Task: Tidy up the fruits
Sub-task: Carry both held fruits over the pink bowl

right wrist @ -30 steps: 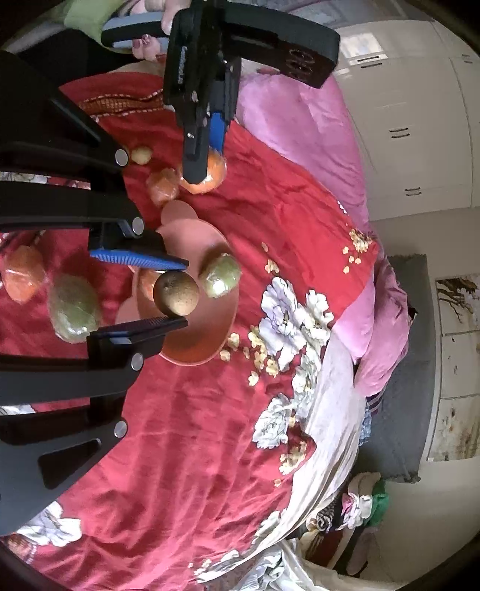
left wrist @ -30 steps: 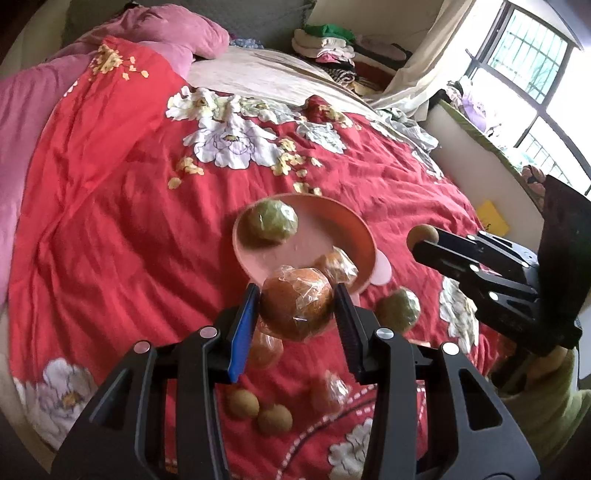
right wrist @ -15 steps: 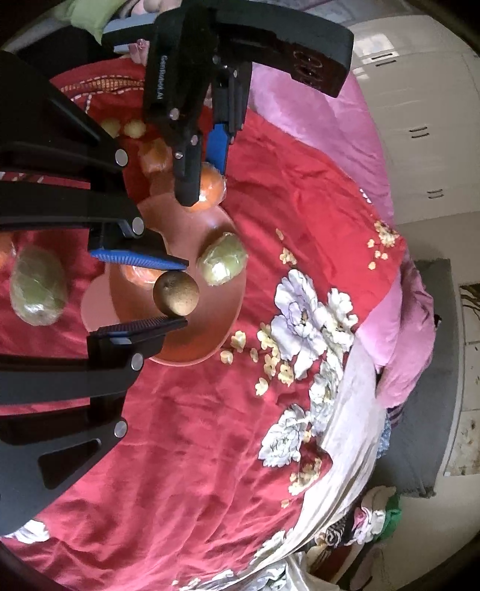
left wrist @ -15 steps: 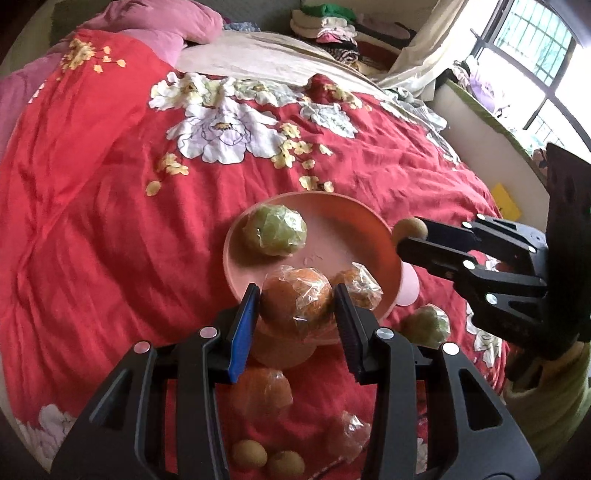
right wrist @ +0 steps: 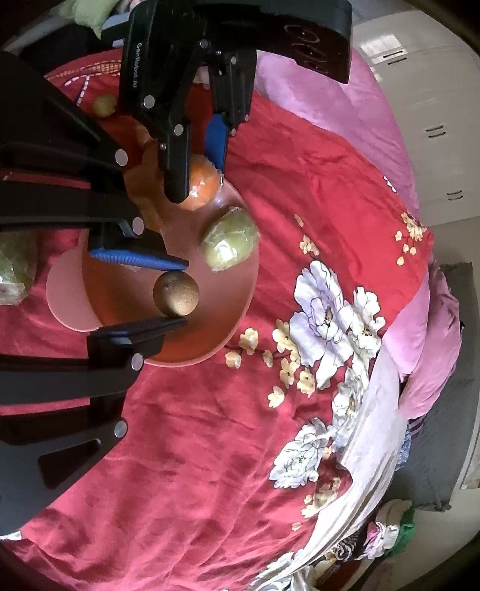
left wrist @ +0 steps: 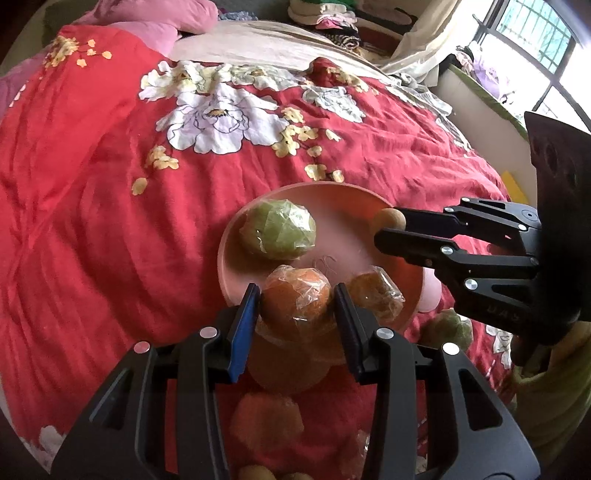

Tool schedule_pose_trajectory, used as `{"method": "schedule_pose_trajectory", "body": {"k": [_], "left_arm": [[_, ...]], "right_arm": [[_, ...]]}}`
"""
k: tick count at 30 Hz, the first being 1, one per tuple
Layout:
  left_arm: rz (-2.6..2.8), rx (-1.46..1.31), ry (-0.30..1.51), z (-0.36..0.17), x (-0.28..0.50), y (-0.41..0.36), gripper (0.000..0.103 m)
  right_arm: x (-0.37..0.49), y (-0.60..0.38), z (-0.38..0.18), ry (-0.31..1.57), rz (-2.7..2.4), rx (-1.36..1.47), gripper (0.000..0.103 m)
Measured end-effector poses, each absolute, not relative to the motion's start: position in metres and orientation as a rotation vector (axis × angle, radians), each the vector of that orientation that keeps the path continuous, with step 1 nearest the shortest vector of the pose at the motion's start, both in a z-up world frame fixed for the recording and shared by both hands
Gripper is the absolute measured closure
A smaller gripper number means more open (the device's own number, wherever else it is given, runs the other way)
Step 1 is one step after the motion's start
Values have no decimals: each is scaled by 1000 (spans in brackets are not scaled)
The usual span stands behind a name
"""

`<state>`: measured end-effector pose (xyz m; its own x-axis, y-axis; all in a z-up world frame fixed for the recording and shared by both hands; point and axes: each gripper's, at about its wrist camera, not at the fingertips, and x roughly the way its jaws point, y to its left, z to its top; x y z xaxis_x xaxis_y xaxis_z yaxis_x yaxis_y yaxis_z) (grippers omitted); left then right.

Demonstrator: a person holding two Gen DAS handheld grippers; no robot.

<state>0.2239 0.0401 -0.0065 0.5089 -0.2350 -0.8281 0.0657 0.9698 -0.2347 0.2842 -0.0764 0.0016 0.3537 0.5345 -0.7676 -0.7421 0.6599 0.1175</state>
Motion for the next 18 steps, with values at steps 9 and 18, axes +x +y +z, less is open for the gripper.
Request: {"method": "schedule_pose_trajectory", "body": {"k": [9, 18], "left_arm": [[-188, -165, 1043, -13, 229, 35, 70], [-189, -165, 1042, -13, 229, 34, 70]], "right_arm": [[287, -73, -8, 898, 848, -291, 79], [286, -69, -11, 898, 855, -303, 78]]}}
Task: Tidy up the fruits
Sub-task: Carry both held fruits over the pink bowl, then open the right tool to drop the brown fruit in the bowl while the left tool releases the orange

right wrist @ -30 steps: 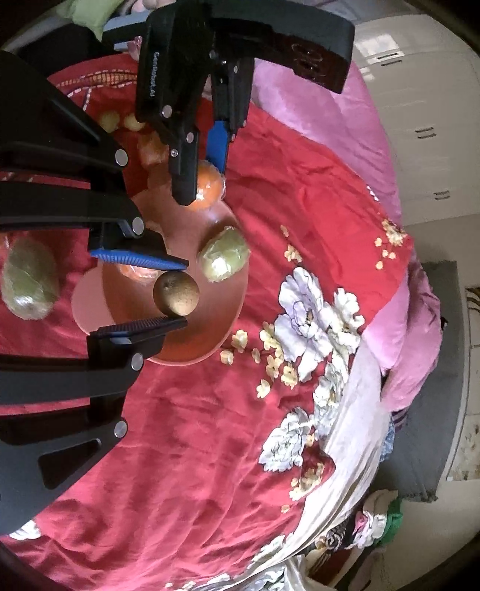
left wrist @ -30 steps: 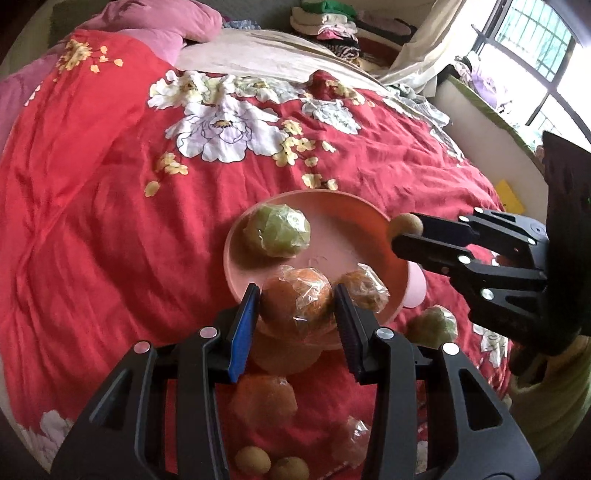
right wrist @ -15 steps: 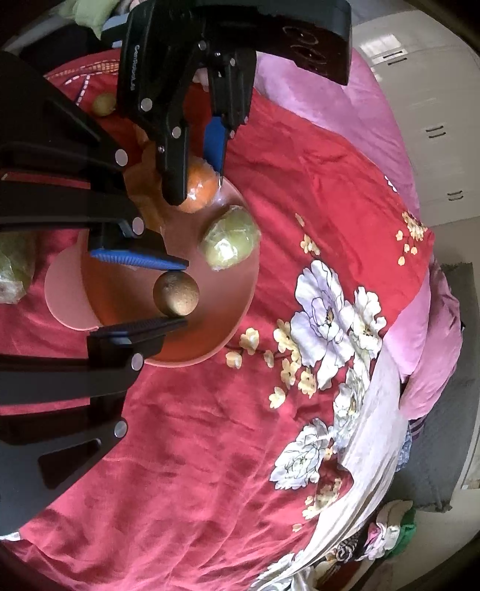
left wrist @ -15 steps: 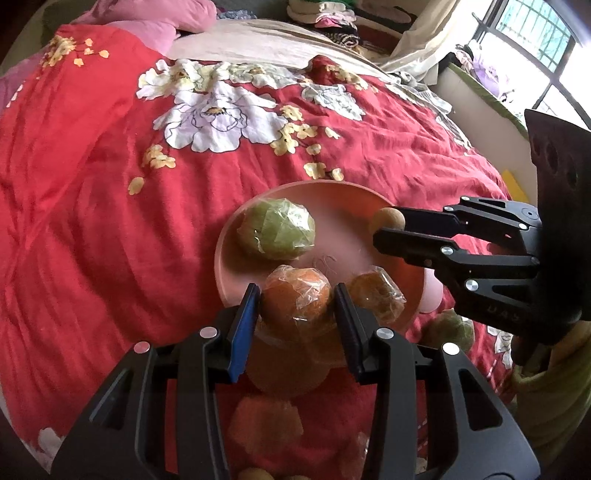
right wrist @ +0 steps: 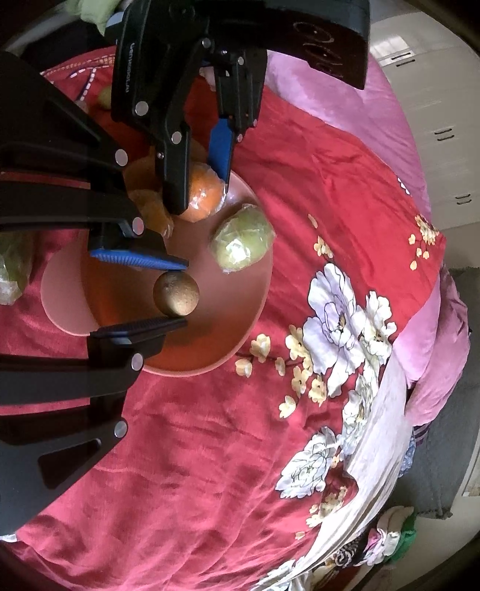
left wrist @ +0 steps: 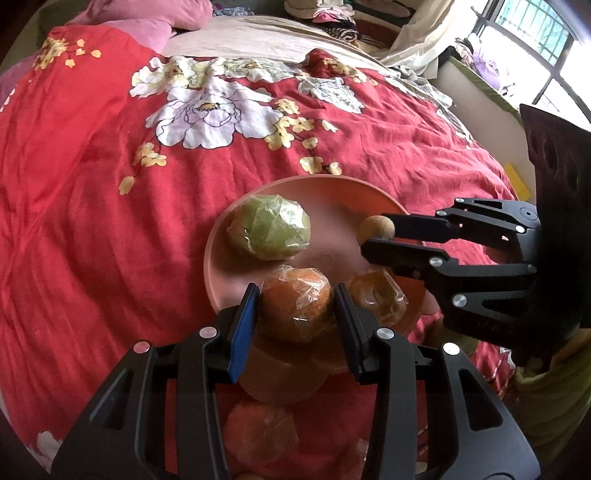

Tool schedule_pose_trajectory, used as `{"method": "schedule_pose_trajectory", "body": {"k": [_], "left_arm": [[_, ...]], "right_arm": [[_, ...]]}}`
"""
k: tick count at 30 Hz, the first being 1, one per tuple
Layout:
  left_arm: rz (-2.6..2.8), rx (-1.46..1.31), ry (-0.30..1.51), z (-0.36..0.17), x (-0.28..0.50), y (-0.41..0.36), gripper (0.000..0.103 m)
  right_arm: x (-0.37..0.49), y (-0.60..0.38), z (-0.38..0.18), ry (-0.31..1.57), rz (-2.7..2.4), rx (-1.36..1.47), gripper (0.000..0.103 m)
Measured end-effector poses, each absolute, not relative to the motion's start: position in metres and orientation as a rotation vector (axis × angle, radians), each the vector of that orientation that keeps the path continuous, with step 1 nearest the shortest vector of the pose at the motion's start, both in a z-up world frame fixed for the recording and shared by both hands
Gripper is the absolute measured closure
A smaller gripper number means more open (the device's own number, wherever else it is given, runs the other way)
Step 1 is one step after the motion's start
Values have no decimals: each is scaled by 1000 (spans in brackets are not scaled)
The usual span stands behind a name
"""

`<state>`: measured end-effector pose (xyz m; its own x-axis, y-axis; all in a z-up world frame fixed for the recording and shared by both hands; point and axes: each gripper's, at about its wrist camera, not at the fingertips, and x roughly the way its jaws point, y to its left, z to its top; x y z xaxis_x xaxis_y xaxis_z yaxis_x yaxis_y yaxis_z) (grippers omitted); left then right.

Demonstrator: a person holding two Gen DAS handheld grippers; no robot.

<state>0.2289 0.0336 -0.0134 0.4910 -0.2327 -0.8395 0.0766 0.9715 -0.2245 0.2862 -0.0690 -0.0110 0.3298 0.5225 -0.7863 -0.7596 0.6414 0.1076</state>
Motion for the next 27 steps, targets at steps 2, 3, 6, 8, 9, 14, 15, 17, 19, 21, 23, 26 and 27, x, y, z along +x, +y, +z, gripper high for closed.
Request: {"method": "schedule_pose_trajectory", "body": {"k": [2, 3, 6, 8, 9, 14, 15, 17, 19, 21, 23, 26, 27], "left_arm": [[-188, -162, 1041, -13, 229, 33, 70], [-188, -163, 1042, -13, 229, 33, 70], [-186, -167, 1042, -13, 231, 34, 70], [-188, -166, 1041, -14, 232, 34, 70], [-188, -167, 1041, -13, 231, 34, 70], [-187, -163, 1034, -12, 233, 34, 70], [-187, -163, 1033, -11, 233, 34, 70], [-185, -164, 1030, -10, 232, 34, 70], [-183, -165, 1028, -9, 231, 34, 70], [-180, -166, 1026, -9, 231, 35, 70], [-177, -167, 1023, -8, 230, 35, 68], [-174, -169, 1017, -5, 228, 36, 68], [-172, -169, 1016, -5, 227, 36, 68]], "right_arm": [[285, -68, -12, 900, 853, -304, 78], [286, -67, -12, 901, 853, -305, 78], [286, -68, -13, 905, 850, -301, 78], [286, -69, -12, 906, 848, -297, 78], [286, -69, -13, 906, 851, -299, 78], [286, -69, -12, 903, 852, -298, 78], [286, -70, -12, 903, 854, -297, 78], [286, -71, -12, 901, 852, -295, 78], [286, -72, -11, 899, 852, -291, 78], [286, -74, -9, 897, 851, -285, 76], [286, -75, -7, 893, 850, -278, 73], [286, -78, -4, 887, 847, -270, 72], [286, -78, -3, 885, 846, -268, 71]]}}
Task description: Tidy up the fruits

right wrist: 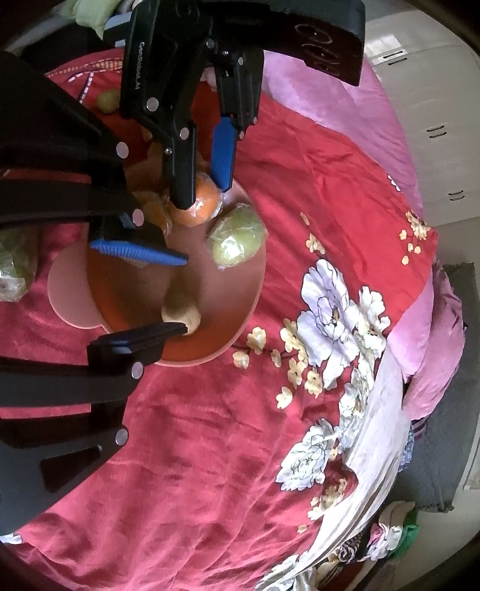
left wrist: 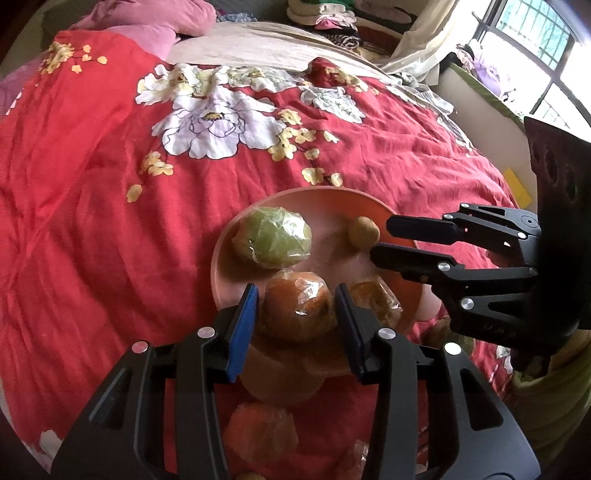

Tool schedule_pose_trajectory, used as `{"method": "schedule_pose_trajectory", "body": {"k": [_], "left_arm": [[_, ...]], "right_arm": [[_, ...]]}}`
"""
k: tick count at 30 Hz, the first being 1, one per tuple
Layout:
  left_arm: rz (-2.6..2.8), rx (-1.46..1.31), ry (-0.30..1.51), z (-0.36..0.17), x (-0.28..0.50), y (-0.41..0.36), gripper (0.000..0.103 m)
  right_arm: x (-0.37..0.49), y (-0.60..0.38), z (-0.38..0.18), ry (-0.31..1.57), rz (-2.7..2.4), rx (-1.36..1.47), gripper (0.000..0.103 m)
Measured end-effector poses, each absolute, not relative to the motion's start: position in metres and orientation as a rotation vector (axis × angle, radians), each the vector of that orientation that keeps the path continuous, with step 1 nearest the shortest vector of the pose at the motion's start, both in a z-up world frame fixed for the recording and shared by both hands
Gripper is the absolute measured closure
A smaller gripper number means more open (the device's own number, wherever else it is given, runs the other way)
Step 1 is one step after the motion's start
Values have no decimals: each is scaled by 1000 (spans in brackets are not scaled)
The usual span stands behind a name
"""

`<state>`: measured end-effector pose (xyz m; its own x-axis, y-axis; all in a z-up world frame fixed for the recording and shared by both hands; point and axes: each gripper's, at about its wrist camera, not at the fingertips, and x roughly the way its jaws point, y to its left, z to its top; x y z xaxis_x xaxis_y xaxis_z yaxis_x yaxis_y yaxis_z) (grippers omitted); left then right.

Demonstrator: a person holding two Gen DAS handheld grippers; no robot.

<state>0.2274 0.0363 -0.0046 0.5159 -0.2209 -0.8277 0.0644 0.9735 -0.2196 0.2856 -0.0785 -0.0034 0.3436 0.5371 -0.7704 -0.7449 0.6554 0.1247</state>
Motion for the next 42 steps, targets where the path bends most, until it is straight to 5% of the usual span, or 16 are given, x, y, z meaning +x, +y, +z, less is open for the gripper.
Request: {"method": "schedule_pose_trajectory", "body": {"k": [42], "left_arm": [[-38, -257, 844, 51, 169, 66, 10]], "right_arm": [[242, -106, 55, 732, 866, -186, 13]]}}
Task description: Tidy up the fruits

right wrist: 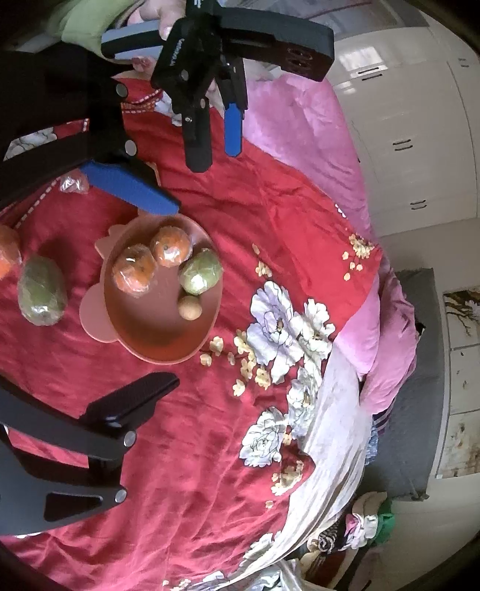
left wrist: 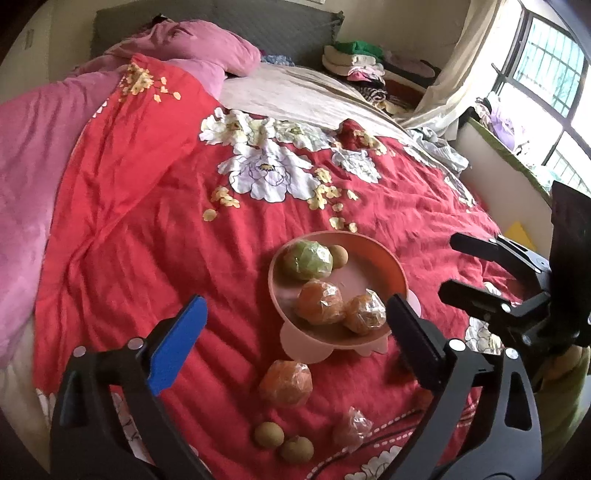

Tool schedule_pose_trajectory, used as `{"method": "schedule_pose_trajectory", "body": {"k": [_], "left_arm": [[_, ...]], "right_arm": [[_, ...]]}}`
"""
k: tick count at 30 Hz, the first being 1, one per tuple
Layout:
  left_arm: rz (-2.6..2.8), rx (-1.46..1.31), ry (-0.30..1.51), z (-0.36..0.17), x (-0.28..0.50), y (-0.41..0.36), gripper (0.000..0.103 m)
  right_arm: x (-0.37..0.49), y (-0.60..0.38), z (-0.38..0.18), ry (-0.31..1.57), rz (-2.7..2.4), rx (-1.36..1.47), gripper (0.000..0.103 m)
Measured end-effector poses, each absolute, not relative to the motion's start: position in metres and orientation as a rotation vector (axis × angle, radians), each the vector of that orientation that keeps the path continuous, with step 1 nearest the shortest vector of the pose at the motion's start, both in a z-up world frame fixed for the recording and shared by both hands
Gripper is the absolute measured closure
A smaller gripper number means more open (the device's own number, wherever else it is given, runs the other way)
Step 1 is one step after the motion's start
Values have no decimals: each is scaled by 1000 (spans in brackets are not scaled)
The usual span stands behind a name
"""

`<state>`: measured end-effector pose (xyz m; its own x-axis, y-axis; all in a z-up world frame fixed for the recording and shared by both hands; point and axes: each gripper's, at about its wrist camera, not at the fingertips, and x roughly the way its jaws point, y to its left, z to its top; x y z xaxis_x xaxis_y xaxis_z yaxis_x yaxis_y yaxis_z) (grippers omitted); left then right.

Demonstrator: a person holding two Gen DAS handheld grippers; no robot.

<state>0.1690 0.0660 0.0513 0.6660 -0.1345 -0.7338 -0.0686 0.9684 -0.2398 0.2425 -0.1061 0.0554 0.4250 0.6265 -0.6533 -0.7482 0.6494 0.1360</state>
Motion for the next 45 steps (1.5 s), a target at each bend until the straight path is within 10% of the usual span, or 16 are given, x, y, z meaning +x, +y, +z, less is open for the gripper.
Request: {"method": "schedule_pose_trajectory", "body": {"k": [45], "left_arm": [[-43, -273, 807, 51, 113, 78, 10]], "right_arm": [[146, -100, 63, 651, 934, -246, 7]]}}
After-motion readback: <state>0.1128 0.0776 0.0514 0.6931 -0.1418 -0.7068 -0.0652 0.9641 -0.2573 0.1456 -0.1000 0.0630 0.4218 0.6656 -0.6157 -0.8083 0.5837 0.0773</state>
